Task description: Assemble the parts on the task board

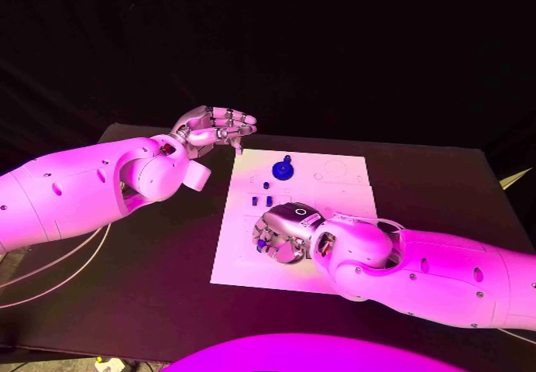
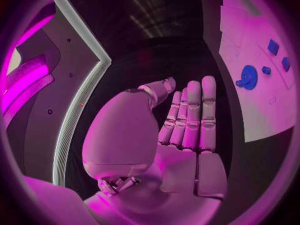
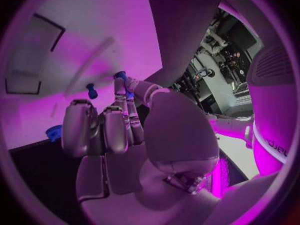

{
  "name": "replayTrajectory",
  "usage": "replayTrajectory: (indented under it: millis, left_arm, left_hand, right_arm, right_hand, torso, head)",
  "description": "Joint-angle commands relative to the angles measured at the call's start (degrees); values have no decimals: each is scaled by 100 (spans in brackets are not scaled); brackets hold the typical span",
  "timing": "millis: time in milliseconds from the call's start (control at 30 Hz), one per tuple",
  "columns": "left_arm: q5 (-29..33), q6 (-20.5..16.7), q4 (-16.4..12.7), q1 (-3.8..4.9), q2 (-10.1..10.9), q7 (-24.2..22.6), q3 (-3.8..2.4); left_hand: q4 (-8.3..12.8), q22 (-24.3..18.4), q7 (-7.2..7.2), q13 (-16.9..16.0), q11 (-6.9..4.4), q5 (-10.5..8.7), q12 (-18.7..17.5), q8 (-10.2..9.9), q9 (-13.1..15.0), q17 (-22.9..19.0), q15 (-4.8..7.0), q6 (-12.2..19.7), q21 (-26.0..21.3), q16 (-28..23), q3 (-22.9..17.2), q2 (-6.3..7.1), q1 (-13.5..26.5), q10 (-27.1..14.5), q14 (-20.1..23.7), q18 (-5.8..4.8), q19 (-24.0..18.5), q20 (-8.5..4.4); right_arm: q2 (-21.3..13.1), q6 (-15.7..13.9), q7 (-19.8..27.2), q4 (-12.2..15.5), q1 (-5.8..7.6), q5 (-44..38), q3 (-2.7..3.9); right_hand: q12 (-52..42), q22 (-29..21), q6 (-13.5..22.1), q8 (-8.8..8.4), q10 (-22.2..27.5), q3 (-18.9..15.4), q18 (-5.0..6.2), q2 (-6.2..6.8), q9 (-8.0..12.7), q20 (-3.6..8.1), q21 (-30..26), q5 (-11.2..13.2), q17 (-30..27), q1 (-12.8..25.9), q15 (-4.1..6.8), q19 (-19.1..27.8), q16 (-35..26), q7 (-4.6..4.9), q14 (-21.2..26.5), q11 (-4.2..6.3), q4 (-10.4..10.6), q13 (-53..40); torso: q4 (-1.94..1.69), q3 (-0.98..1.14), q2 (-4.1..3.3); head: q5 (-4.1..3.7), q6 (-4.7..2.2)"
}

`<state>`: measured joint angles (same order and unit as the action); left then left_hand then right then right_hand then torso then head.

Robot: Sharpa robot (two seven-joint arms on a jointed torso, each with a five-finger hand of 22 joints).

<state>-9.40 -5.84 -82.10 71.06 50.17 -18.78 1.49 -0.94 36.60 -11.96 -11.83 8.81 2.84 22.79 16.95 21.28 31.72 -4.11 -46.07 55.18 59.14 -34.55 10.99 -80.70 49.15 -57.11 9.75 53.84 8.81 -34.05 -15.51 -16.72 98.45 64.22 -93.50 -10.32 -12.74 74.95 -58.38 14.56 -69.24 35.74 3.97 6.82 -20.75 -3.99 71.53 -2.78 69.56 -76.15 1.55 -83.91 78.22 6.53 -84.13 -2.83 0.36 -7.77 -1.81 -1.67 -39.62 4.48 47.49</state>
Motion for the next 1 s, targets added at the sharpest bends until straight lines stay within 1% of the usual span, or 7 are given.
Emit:
replayTrajectory:
  millis: [33,267,400,500,633,733,1000]
  left_arm:
    - [31,98,-11,2,-8,-32,-5]
    - [31,103,-13,2,-3,-25,-5]
    - [31,105,-14,2,-1,-23,-5]
    - [31,107,-12,2,-1,-22,-5]
    - [31,111,-11,2,1,-20,-5]
    - [31,114,-9,2,2,-19,-5]
    - [31,124,-6,2,12,-9,-5]
  left_hand:
    - [15,1,-39,8,-2,18,34,36,-7,-9,0,12,-1,-34,-8,-1,-27,-21,40,88,-1,39]
    - [12,4,-39,10,-1,18,56,41,-12,-14,-3,18,2,-36,-16,-2,-11,-33,43,88,-11,43]
    - [12,4,-39,10,-1,18,56,41,-12,-14,-3,18,2,-36,-16,-2,-11,-33,43,88,-11,43]
    - [12,4,-39,10,-1,18,56,41,-12,-14,-3,18,2,-36,-16,-2,-11,-33,43,88,-11,43]
    - [12,4,-39,10,-1,18,56,41,-12,-14,-3,18,2,-36,-16,-2,-11,-33,43,88,-11,43]
    - [12,4,-39,11,-1,18,62,44,-13,-15,-4,18,2,-37,-19,-2,-8,-37,45,88,-14,43]
    - [12,5,-39,11,-1,18,63,45,-13,-16,-4,17,2,-38,-19,-2,-8,-37,46,88,-15,44]
  right_arm:
    - [22,137,-57,0,-22,-91,-11]
    - [37,253,-86,-32,-25,-107,-14]
    - [42,297,-72,-43,-25,-103,-18]
    - [35,308,-58,-47,-25,-98,-21]
    - [-1,244,-49,-33,-25,-103,-23]
    - [-48,180,-43,-1,-25,-121,-24]
    - [-208,-22,-54,98,-24,-160,-23]
  right_hand:
    - [28,695,-49,386,22,-4,-50,-6,-558,25,-16,-19,-10,64,26,-216,2,-9,-203,4,-28,1]
    - [39,688,-37,386,27,-6,-47,3,-567,23,-36,-18,-21,78,23,-211,-5,-4,-200,-1,-36,1]
    - [106,676,56,339,95,-28,-42,93,-580,5,-78,-13,-36,174,-3,-195,-12,30,-193,-35,-53,5]
    - [221,631,350,131,293,-130,-27,345,-502,-42,-198,-36,-2,389,-80,-161,19,119,-203,-120,-5,25]
    - [278,542,760,-155,511,-224,14,586,-394,-84,-419,-25,-145,482,-104,-99,-61,117,-158,-150,-3,35]
    - [254,522,1006,-321,628,-321,25,686,-329,-99,-475,-48,-184,496,-112,-88,-77,72,-145,-159,-5,16]
    - [156,457,1277,-496,778,-561,53,723,-259,-110,-639,-80,-280,464,-119,-56,-123,-40,-110,-163,12,-43]
  torso:
    - [-6,-2,0]
    - [-2,-5,2]
    - [-3,-3,1]
    - [1,0,2]
    - [2,1,1]
    - [-1,2,0]
    - [4,4,4]
  head:
    - [-3,-1]
    - [0,3]
    - [1,2]
    - [5,3]
    - [-2,2]
    - [-6,5]
    - [-17,-6]
